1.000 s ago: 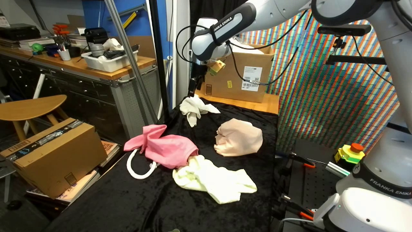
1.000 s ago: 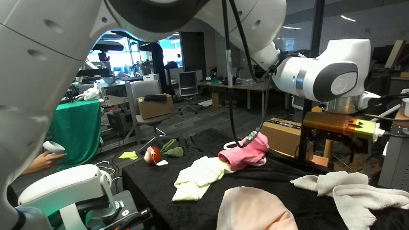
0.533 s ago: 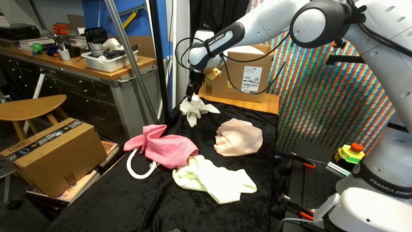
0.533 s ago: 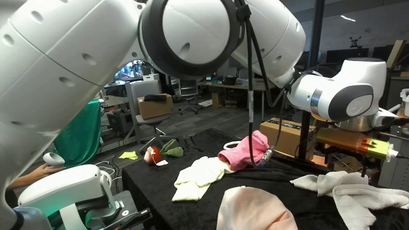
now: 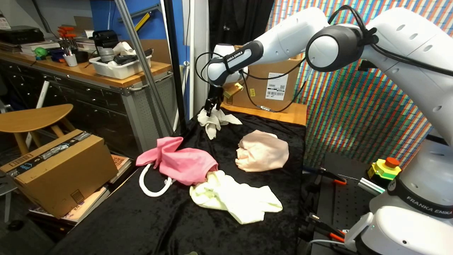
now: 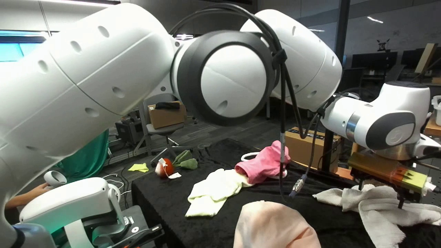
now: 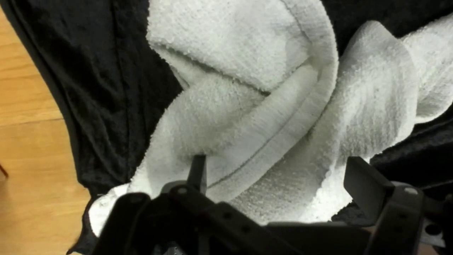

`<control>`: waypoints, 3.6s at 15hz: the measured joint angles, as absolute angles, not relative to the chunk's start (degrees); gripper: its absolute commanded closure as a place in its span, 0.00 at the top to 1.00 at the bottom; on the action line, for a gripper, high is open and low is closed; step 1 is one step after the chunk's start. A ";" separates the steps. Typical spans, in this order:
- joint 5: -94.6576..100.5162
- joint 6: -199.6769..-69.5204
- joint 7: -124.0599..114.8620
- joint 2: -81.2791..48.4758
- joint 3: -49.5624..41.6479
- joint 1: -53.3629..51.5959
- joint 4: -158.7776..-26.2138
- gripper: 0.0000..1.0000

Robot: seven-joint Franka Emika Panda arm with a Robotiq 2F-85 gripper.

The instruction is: Put all the items on the table in one place

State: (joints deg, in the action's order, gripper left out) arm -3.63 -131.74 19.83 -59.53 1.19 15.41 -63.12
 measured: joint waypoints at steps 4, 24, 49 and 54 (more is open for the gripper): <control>-3.63 -131.00 16.72 -62.09 1.06 15.73 -59.98 1.00; -3.63 -127.18 15.07 -64.19 1.19 15.62 -57.65 0.28; -3.88 -105.28 37.32 -38.14 6.71 18.30 -77.73 0.10; -6.31 -105.50 39.99 -26.05 7.01 15.14 -91.52 0.10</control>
State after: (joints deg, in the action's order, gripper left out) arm -6.31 -105.50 39.99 -26.05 7.01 15.14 -91.52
